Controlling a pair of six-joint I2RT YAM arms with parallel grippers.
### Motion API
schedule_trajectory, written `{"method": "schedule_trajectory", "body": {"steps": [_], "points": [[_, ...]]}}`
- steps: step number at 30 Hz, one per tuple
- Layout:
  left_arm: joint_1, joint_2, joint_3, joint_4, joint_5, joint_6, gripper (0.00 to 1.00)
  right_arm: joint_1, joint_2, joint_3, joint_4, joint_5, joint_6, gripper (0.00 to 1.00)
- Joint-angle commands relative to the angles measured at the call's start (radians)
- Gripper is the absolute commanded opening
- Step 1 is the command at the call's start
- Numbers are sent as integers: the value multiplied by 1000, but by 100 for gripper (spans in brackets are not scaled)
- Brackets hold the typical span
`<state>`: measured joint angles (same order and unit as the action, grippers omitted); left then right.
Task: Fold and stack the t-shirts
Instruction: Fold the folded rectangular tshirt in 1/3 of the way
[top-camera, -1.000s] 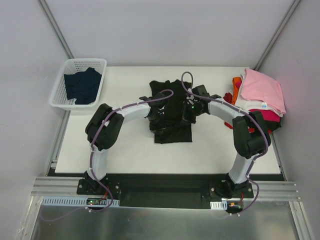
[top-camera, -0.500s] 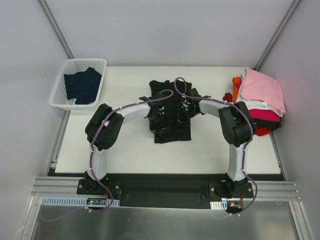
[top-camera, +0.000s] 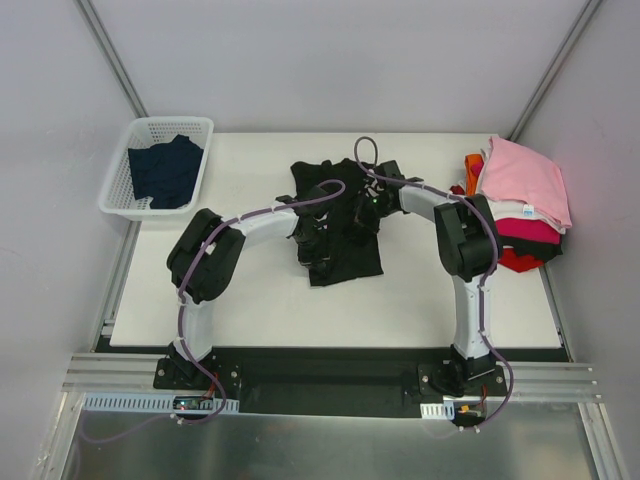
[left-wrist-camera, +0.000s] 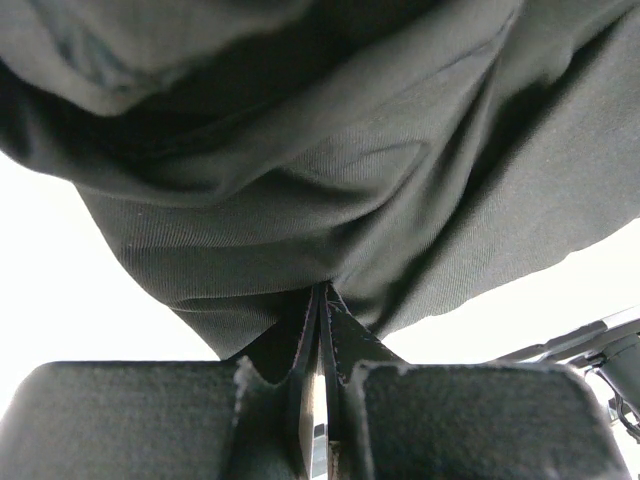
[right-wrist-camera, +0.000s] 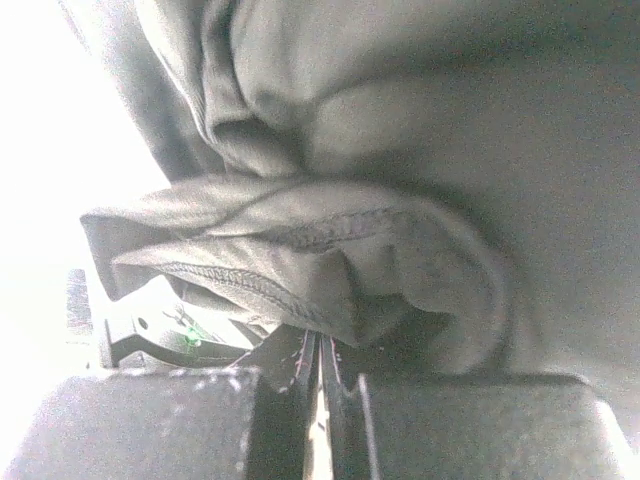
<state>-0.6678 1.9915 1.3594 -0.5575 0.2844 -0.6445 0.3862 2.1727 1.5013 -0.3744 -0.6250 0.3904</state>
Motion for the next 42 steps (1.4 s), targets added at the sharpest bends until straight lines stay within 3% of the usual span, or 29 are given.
{"method": "schedule_trajectory", "body": {"steps": [1,9,17,28,33,34,35,39,40,42], "points": [[-9,-28,-5,-65,-4,-1,0,-49,-28,33,-9,34,-24,1],[-10,-10,30,-65,19,9,0,-87,-79,-50,-49,83,-106,1],[-9,-39,23,-67,25,25,0,-119,-59,51,-89,126,-130,1],[-36,-120,-98,-65,3,0,0,-141,-16,210,-107,146,-147,1],[-55,-146,-91,-67,-14,0,1,-139,-80,194,-93,114,-104,1],[-55,-157,-79,-67,-8,0,6,-139,-100,183,-90,107,-98,1],[-56,-161,-65,-67,-2,-1,30,-138,-146,153,-92,99,-93,1],[-59,-171,85,-70,44,-59,94,-124,-240,74,-104,88,-88,1],[-64,-154,124,-71,58,-61,99,-121,-254,60,-110,88,-94,1],[-75,-140,228,-82,71,-61,99,-112,-284,19,-124,87,-104,1]]}}
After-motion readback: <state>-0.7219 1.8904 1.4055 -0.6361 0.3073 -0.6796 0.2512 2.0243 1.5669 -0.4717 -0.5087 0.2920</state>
